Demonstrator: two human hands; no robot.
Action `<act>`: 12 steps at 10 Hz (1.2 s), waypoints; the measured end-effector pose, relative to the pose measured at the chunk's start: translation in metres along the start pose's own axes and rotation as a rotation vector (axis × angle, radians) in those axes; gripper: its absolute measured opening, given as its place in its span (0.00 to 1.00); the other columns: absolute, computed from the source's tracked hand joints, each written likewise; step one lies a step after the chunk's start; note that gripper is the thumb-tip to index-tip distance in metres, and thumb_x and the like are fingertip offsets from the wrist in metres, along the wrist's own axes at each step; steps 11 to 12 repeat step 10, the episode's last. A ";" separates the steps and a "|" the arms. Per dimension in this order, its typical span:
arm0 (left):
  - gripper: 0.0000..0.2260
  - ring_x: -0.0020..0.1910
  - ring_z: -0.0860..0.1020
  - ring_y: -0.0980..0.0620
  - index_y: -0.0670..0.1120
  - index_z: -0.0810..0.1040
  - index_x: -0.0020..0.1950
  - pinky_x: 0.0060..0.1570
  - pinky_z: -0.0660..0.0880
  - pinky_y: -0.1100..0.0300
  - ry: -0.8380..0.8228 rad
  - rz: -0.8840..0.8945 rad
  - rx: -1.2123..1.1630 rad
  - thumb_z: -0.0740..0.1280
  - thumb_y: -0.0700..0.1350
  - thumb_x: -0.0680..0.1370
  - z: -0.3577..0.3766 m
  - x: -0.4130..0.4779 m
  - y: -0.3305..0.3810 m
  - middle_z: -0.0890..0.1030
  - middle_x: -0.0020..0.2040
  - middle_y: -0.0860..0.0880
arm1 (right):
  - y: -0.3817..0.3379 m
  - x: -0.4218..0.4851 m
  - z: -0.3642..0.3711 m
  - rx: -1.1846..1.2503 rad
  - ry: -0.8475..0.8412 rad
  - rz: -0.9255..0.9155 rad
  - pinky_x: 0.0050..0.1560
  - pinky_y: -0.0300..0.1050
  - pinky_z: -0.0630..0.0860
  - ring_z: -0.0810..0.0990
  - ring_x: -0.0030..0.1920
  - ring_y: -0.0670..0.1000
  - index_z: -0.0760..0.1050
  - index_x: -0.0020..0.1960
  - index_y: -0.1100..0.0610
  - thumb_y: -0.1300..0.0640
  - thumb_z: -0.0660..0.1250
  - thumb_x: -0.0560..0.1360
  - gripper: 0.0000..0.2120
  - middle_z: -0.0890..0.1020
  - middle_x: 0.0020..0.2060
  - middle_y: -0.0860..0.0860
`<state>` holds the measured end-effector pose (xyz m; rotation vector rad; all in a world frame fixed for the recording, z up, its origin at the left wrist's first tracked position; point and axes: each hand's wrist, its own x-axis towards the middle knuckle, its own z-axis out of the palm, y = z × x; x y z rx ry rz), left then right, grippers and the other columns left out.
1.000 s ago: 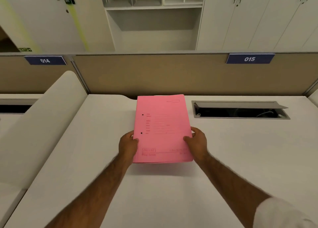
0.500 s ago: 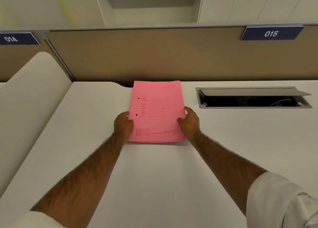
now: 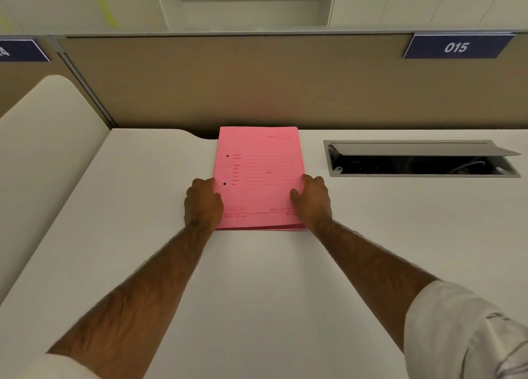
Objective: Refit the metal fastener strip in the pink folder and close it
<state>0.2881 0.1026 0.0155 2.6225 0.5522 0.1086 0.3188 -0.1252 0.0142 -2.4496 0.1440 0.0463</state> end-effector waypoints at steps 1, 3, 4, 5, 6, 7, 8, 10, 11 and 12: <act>0.21 0.74 0.67 0.37 0.43 0.68 0.75 0.73 0.65 0.41 -0.010 0.106 0.176 0.60 0.45 0.82 0.007 -0.014 -0.001 0.69 0.76 0.39 | 0.005 -0.006 0.001 -0.174 0.043 -0.074 0.59 0.56 0.74 0.73 0.59 0.59 0.71 0.63 0.61 0.50 0.59 0.80 0.17 0.72 0.58 0.59; 0.28 0.82 0.45 0.42 0.46 0.51 0.83 0.79 0.40 0.45 -0.048 0.386 0.303 0.52 0.55 0.84 0.032 -0.061 -0.010 0.48 0.83 0.43 | 0.021 -0.043 0.015 -0.344 -0.085 -0.247 0.77 0.62 0.46 0.46 0.80 0.61 0.47 0.80 0.54 0.36 0.46 0.81 0.34 0.48 0.81 0.56; 0.31 0.82 0.41 0.44 0.47 0.43 0.82 0.79 0.37 0.45 -0.109 0.368 0.303 0.48 0.59 0.84 0.043 -0.070 -0.010 0.44 0.83 0.45 | 0.032 -0.055 0.028 -0.428 -0.175 -0.329 0.77 0.64 0.38 0.34 0.79 0.57 0.34 0.80 0.52 0.32 0.39 0.79 0.37 0.37 0.80 0.53; 0.32 0.82 0.42 0.45 0.46 0.42 0.82 0.79 0.38 0.45 -0.117 0.342 0.324 0.47 0.60 0.84 0.047 -0.070 -0.009 0.44 0.83 0.44 | 0.040 -0.054 0.034 -0.465 -0.198 -0.318 0.77 0.64 0.36 0.33 0.79 0.56 0.33 0.79 0.51 0.31 0.37 0.78 0.38 0.36 0.80 0.52; 0.32 0.82 0.43 0.45 0.46 0.43 0.83 0.79 0.39 0.45 -0.124 0.338 0.319 0.47 0.61 0.83 0.050 -0.071 -0.010 0.45 0.83 0.45 | 0.045 -0.052 0.037 -0.502 -0.190 -0.343 0.76 0.63 0.34 0.33 0.79 0.55 0.34 0.80 0.51 0.30 0.36 0.77 0.38 0.37 0.80 0.52; 0.32 0.82 0.43 0.45 0.46 0.43 0.82 0.79 0.39 0.45 -0.156 0.329 0.321 0.46 0.61 0.83 0.050 -0.071 -0.011 0.44 0.83 0.45 | 0.048 -0.052 0.037 -0.507 -0.199 -0.351 0.75 0.63 0.32 0.33 0.79 0.55 0.34 0.80 0.50 0.29 0.34 0.76 0.39 0.36 0.79 0.51; 0.36 0.82 0.41 0.46 0.47 0.41 0.82 0.79 0.38 0.46 -0.161 0.331 0.336 0.37 0.65 0.80 0.050 -0.077 -0.012 0.43 0.83 0.45 | 0.053 -0.058 0.040 -0.530 -0.219 -0.342 0.75 0.63 0.30 0.30 0.78 0.54 0.31 0.79 0.50 0.29 0.35 0.77 0.39 0.33 0.79 0.50; 0.46 0.81 0.37 0.46 0.48 0.36 0.80 0.79 0.35 0.47 -0.142 0.317 0.281 0.20 0.70 0.67 0.037 -0.085 -0.005 0.38 0.82 0.46 | 0.060 -0.069 0.016 -0.480 -0.252 -0.355 0.75 0.59 0.29 0.28 0.77 0.53 0.26 0.76 0.48 0.28 0.34 0.76 0.38 0.29 0.77 0.49; 0.46 0.81 0.37 0.46 0.48 0.36 0.80 0.79 0.35 0.47 -0.142 0.317 0.281 0.20 0.70 0.67 0.037 -0.085 -0.005 0.38 0.82 0.46 | 0.060 -0.069 0.016 -0.480 -0.252 -0.355 0.75 0.59 0.29 0.28 0.77 0.53 0.26 0.76 0.48 0.28 0.34 0.76 0.38 0.29 0.77 0.49; 0.46 0.81 0.37 0.46 0.48 0.36 0.80 0.79 0.35 0.47 -0.142 0.317 0.281 0.20 0.70 0.67 0.037 -0.085 -0.005 0.38 0.82 0.46 | 0.060 -0.069 0.016 -0.480 -0.252 -0.355 0.75 0.59 0.29 0.28 0.77 0.53 0.26 0.76 0.48 0.28 0.34 0.76 0.38 0.29 0.77 0.49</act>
